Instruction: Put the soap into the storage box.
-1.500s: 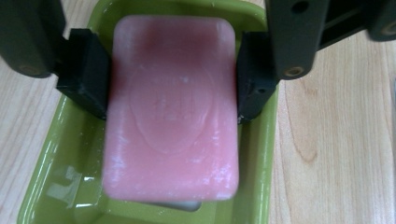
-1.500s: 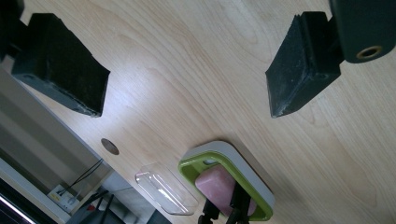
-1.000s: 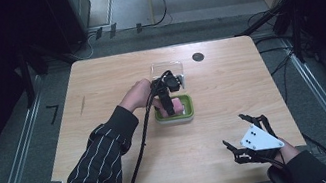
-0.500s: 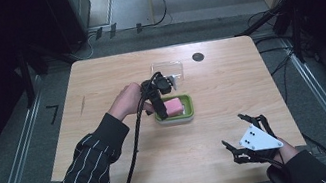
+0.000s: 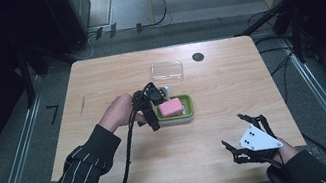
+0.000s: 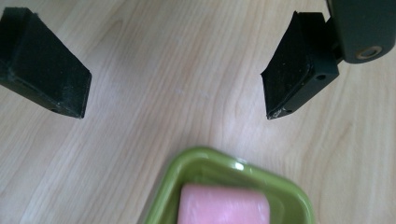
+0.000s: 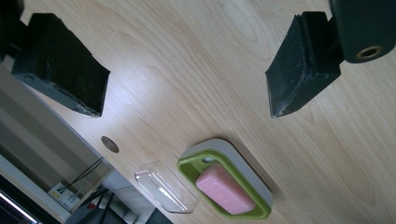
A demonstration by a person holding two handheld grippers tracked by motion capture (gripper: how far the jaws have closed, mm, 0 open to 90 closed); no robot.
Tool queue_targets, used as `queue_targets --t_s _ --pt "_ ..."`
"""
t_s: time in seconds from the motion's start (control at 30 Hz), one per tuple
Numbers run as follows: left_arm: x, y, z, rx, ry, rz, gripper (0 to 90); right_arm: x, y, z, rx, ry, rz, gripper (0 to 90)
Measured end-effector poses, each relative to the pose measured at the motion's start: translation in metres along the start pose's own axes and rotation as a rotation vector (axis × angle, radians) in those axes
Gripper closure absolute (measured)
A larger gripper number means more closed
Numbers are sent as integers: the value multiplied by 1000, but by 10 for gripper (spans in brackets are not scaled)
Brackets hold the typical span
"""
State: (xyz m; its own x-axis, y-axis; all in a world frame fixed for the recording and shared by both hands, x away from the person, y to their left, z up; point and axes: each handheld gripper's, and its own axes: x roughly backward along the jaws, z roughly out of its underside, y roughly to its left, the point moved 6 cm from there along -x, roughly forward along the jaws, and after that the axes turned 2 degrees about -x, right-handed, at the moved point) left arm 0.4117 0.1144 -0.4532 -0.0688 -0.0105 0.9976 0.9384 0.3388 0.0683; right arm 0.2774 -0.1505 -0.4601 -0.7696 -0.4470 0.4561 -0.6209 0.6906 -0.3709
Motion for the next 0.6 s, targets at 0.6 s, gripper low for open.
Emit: queue_targets --t_s 0.6 --pt "-6 -18 44 46 33 -14 82 0 1 0 5 -1 -2 133"
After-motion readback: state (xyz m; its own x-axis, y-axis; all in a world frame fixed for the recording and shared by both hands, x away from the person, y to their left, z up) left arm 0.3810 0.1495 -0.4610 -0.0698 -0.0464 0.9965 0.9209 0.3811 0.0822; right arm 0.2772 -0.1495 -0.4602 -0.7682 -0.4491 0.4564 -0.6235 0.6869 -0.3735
